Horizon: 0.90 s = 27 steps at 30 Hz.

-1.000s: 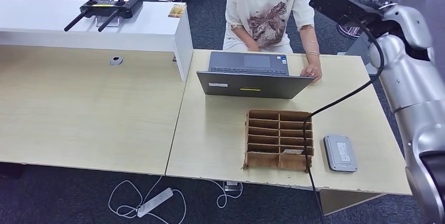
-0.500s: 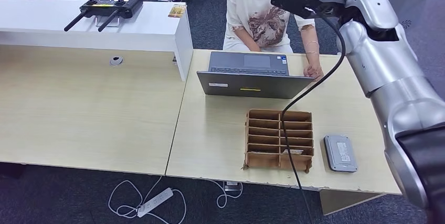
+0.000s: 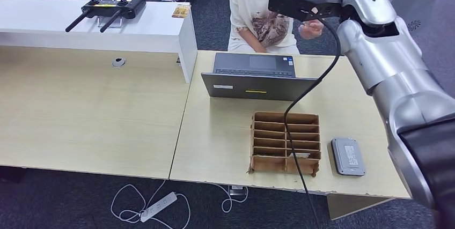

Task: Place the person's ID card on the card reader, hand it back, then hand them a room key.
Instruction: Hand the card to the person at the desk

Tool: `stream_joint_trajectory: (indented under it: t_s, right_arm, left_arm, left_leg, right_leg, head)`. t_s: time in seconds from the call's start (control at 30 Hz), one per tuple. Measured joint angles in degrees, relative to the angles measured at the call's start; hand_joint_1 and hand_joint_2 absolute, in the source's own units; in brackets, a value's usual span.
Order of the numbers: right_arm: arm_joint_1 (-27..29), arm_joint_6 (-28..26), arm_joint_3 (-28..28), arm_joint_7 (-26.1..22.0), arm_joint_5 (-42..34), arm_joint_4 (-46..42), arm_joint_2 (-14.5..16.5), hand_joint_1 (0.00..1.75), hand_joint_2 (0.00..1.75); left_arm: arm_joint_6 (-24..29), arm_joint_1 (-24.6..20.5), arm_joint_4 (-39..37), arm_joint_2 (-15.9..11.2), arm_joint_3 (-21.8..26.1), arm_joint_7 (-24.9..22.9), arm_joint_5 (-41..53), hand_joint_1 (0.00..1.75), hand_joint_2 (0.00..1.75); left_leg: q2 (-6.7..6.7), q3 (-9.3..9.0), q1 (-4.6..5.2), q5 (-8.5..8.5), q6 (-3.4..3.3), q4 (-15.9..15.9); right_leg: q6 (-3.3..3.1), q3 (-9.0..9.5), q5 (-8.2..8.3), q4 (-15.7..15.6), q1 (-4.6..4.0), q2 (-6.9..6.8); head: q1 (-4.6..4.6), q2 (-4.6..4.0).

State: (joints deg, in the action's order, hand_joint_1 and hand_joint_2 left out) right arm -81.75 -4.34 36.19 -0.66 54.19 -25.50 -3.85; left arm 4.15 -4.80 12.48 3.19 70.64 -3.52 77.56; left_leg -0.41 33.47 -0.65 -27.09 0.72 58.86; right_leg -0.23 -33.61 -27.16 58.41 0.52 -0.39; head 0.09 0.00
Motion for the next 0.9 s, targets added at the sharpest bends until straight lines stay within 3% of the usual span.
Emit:
stream_joint_trajectory:
  t_s: [0.43,0.5,0.57,0.63,0.9]
  right_arm:
    - [-0.25,1.2,3.03,3.73,6.38,3.72,0.01,1.73,1.75]
    - [-0.22,1.27,3.07,4.08,6.56,4.09,0.01,1.13,1.75]
    - [-0.2,1.28,3.09,4.23,6.57,4.38,0.01,0.28,1.75]
    - [-0.19,1.25,3.09,4.4,6.57,4.66,0.01,0.0,1.75]
    - [-0.17,0.28,2.57,4.65,5.76,5.18,0.01,0.0,1.75]
  left_arm:
    - [-0.55,-0.01,0.0,-0.33,-0.44,0.99,1.01,0.0,1.75]
    - [-0.57,0.0,0.0,-0.37,-0.62,1.01,1.05,0.0,1.75]
    - [-0.58,0.0,0.0,-0.38,-0.7,1.01,1.05,0.0,1.75]
    - [-0.58,0.0,0.0,-0.39,-0.73,1.01,1.02,0.0,1.75]
    - [-0.51,0.0,0.0,-0.39,-0.74,0.89,0.95,0.0,1.75]
  left_leg:
    - [0.01,-0.02,0.0,0.0,0.0,0.0]
    - [0.02,-0.02,0.0,0.0,0.0,0.0]
    - [0.02,-0.02,0.0,0.0,0.0,0.0]
    - [0.02,-0.02,0.0,0.0,0.0,0.0]
    - [0.02,-0.02,0.01,0.0,0.0,0.01]
  right_leg:
    - [0.0,-0.01,0.0,-0.01,0.0,0.01]
    - [0.0,-0.01,0.0,-0.01,0.0,0.02]
    - [0.0,-0.02,0.0,-0.01,0.0,0.02]
    - [0.0,-0.01,0.0,-0.01,0.0,0.02]
    - [0.0,-0.01,0.0,-0.01,0.01,0.02]
  head:
    - [0.0,0.0]
    - [0.01,0.0]
    - [0.01,0.0]
    - [0.0,0.0]
    - [0.0,0.0]
